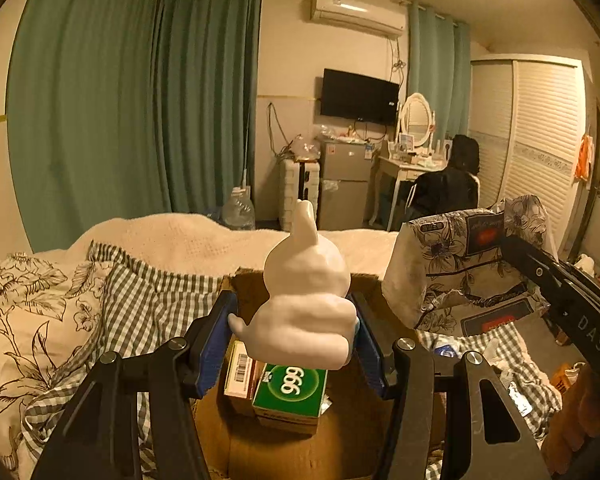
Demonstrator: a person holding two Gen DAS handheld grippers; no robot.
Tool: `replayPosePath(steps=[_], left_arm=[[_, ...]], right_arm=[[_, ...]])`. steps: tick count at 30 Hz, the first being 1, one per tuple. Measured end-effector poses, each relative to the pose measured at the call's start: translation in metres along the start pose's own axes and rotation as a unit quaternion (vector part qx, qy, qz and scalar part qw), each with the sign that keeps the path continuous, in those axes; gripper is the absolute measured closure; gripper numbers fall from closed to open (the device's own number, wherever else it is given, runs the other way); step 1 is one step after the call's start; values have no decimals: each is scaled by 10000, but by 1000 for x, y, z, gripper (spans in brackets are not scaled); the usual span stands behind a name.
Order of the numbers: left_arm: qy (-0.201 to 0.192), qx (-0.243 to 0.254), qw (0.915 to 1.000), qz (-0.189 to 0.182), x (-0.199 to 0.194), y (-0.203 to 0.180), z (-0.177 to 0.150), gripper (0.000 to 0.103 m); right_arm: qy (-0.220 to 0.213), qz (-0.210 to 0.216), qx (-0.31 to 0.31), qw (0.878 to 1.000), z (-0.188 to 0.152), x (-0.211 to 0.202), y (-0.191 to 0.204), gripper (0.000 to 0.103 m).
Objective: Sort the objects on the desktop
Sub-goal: 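Carry the figurine and tissue packet over the cardboard box, then open both tools to drop the figurine and tissue packet into the box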
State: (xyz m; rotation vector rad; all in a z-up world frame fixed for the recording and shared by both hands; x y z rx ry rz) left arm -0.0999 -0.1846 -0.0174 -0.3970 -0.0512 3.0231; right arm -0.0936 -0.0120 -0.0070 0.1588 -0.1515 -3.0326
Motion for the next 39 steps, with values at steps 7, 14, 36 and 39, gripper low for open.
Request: replayPosePath(steps=[7,14,36,39], left_arm=[[296,-76,9995,51,17,12,-14,45],[659,-168,9976,140,37,22,-32,45],[1693,-119,9849,327,83,34,-88,45],[1727,-226,9842,322,82,37,-87,44]], right_arm=[[248,244,-100,9993,-19,17,6,84],[581,390,-156,9974,-45,38,11,84],[1882,693,-596,9779,-125,78,23,78],[1832,703,-534,9791,-124,75,20,66]])
Point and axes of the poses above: each gripper's, at about its wrist camera, not at the fingertips, and x roughly the way its jaws point, y to its left, z to its top, the point moved 4 cm from there along x, roughly the way its jaws point, and after that the axes turned 13 degrees about -y, right-handed, at the moved point
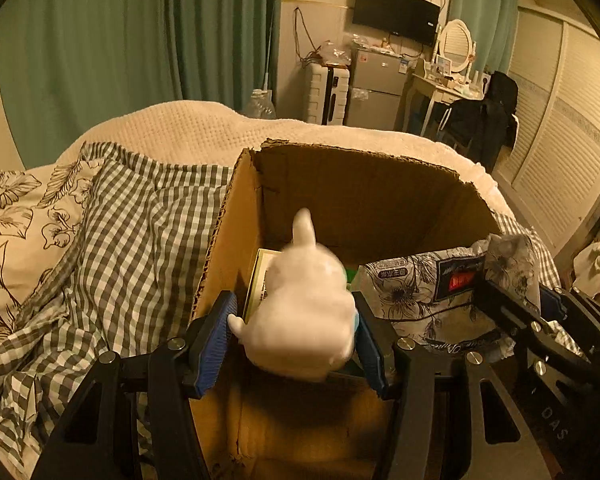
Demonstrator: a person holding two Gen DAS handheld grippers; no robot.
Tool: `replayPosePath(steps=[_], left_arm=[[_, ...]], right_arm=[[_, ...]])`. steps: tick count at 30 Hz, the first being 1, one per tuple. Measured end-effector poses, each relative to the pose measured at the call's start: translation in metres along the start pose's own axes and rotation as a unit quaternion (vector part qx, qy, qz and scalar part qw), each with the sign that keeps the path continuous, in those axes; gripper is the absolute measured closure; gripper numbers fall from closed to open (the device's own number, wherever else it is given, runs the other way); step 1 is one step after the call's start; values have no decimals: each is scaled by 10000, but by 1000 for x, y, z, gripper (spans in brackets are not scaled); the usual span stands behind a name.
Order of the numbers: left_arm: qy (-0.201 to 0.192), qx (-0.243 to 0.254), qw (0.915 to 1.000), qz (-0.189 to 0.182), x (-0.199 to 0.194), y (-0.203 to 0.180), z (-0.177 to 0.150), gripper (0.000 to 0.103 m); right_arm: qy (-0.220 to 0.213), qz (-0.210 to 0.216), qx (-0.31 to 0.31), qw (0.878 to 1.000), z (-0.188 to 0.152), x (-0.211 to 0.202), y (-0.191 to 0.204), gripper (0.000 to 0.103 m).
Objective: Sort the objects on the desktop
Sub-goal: 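Open both tools to drop the figurine and tissue packet into the box, then withdraw both tools from the box back toward the remaining items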
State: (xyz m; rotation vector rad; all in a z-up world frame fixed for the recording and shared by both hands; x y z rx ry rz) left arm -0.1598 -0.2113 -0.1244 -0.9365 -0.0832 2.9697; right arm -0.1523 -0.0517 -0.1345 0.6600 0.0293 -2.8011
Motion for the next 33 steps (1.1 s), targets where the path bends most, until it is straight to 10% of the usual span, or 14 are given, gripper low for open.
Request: replayPosePath(steps=[12,33], left_arm=[[-529,-66,9986,-48,-35,-7,23,26],[-1392,-243,9896,-282,-98,-42,49,7]], right_arm=[[-477,-50,116,9988,15,-28,-4,27],[-1351,-430,543,9884,48,-117,-53,16]])
Point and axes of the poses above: each gripper's, at about its wrist camera, not at the fingertips, and x roughly the way its jaws point, y to its left, z to its top, the point moved 4 cm from there along x, roughly the way its jaws point, and after that the axes turned 13 degrees about -y, right-handed, at the moved point
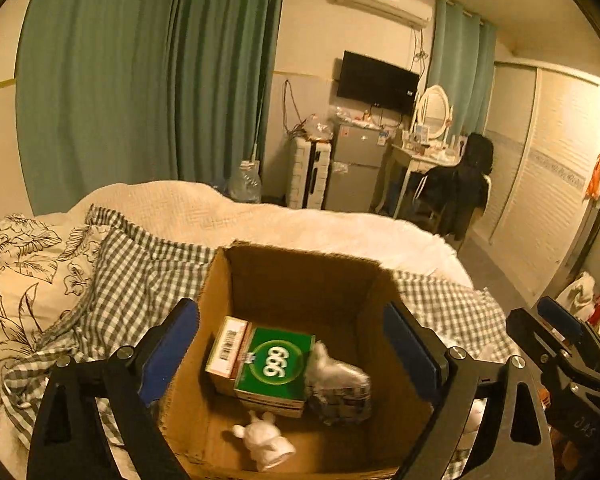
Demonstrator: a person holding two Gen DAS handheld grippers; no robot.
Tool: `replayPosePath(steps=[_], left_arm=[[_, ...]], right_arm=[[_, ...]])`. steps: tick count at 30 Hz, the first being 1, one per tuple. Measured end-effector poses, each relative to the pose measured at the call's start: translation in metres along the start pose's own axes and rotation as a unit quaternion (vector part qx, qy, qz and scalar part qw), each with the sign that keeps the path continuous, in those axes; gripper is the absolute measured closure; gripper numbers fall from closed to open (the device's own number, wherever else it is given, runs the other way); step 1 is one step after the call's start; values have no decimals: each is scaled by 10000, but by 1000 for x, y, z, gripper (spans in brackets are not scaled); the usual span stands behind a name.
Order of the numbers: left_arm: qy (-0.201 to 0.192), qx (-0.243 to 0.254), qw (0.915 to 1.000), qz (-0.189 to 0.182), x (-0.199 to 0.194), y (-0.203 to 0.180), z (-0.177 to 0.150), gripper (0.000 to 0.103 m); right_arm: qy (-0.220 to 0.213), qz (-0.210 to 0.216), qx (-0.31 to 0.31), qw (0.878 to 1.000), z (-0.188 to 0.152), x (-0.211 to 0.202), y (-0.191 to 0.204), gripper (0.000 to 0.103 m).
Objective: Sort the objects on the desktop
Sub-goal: 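Withdraw both tools from the box back toward the remaining items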
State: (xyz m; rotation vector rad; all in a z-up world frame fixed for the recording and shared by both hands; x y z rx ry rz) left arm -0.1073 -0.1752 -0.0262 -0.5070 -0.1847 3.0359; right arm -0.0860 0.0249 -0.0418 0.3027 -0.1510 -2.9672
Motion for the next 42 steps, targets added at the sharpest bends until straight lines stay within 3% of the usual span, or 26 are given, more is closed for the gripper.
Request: replayPosePath(steps=[8,16,29,42], left_arm=[[-429,-155,9987,-232,-26,-17,13,0],[-544,-94,9978,-370,-36,-38,15,0],[-551,50,9970,-551,-33,-81,-5,0],[-412,665,9922,-976,-33,-143,-38,0]], right_arm=[[-508,-108,-174,9985,24,-34,-10,10],[-849,-225,-195,9959,39,-54,-27,0],[-953,-722,-142,9927,42,-80,-81,0],[-792,-1186,0,9898,31,-101,-140,0]])
Point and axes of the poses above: each gripper's, at about its wrist camera, not at the fingertips, and x roughly the way its jaws point, y to its left, z to its top, the point moved 4 cm from there along x, roughly the way its jaws point, and after that the axes turned 13 degrees about -y, right-handed, at the moved point
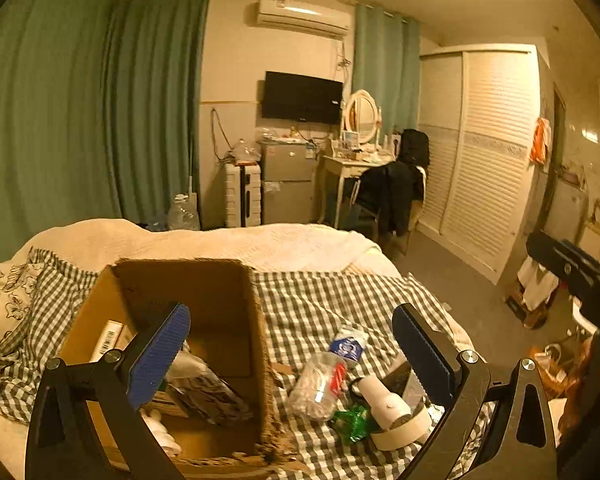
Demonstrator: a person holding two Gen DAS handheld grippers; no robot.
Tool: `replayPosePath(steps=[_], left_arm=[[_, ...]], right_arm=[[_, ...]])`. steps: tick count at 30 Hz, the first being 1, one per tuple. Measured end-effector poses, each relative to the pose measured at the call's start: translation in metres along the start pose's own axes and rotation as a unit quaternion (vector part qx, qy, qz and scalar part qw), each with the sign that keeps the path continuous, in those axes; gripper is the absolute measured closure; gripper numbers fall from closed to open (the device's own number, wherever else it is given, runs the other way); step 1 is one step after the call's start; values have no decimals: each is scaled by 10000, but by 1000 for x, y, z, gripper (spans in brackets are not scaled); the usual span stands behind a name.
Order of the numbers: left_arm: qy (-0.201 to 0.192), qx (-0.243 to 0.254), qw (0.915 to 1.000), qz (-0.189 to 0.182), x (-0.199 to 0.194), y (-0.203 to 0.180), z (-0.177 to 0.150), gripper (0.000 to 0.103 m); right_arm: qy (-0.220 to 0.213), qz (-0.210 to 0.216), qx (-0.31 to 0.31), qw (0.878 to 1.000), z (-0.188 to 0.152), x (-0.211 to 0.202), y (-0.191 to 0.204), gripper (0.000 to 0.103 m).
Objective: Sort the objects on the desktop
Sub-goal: 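Withdraw both tools from the box back toward the remaining items, then move the left tool to the white tape roll while the right tool reaches the foil blister pack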
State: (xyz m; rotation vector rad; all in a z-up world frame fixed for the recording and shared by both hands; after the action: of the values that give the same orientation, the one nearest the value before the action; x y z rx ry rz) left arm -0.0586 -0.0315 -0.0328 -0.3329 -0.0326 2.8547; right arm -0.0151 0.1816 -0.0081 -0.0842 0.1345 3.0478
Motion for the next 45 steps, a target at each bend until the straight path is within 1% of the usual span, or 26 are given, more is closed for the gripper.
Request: replayPosePath(steps=[3,5,9,14,18,22,24,25,28,30,32,34,36,37,38,39,41,45], left_arm=[[93,19,9999,-135,3,-14,-9,0],[213,-1,9993,-306,7,-23,-16,0],[495,70,9969,-600,15,-44,-34,0],[964,135,9904,-985,28,-70,-64,0],[1429,19,9818,-1248,38,-85,-88,0],[1869,-122,9731,-1344,48,-98,-111,0],[2051,-135,9693,-1346,52,-104,-123,0],[2124,-133,9680,-1327,54,-105,-128,0],[2343,-182,9637,-1269,61,-108,-142,0],[2513,-328,9591,-1261,69,-107,-150,0],[2670,-507,9541,-1261,75,-104,-157,0],[2774,-619,9507,-1244,81,-103,-163,0],[2880,-697,9469,-1253,86,-104,-168,0],[2917,-714,9455,-1256,87,-105,-170,0],[2975,-720,9437,-1255,89,-106,-173,0],[3027,-723,9421,-1250,91,-108,-176,0],[3156,-761,9376,-1244,95,-108,-182,0],[3295,-870,9324,-1202,103,-107,-192,0]], right_arm=[[9,-141,-64,9999,-3,-1,-12,0],[26,-228,-95,9997,-5,-2,-21,0],[251,-273,-47,9993,-14,1,-38,0],[698,-299,-42,9971,-30,9,-56,0],[1038,-206,-65,9944,-47,18,-59,0],[1364,-86,-390,9899,-66,25,-55,0],[1538,-7,-383,9874,-74,29,-57,0],[1691,20,-353,9850,-81,32,-60,0],[2010,96,-273,9792,-96,38,-66,3],[2249,154,-171,9741,-109,42,-71,11],[2542,241,86,9668,-124,47,-76,17],[2779,254,216,9600,-139,50,-82,24],[3006,265,307,9529,-154,53,-87,37],[3129,302,413,9484,-162,54,-89,41],[3288,346,518,9424,-170,57,-87,49],[3433,352,577,9368,-178,59,-88,55],[3753,306,637,9242,-198,62,-89,55],[4082,354,818,9085,-218,64,-90,55]])
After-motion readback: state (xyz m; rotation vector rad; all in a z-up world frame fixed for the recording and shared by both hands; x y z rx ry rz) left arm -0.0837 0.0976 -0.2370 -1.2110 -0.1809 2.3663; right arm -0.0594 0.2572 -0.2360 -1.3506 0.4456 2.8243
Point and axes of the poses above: each gripper's, at about its wrist camera, not at the fingertips, and x roughly the way its jaws point, y to its left, z to its top, the point moved 4 cm from there along x, roughly the way its jaws point, and after that the axes turned 13 degrees about -y, right-handed, at the moved point
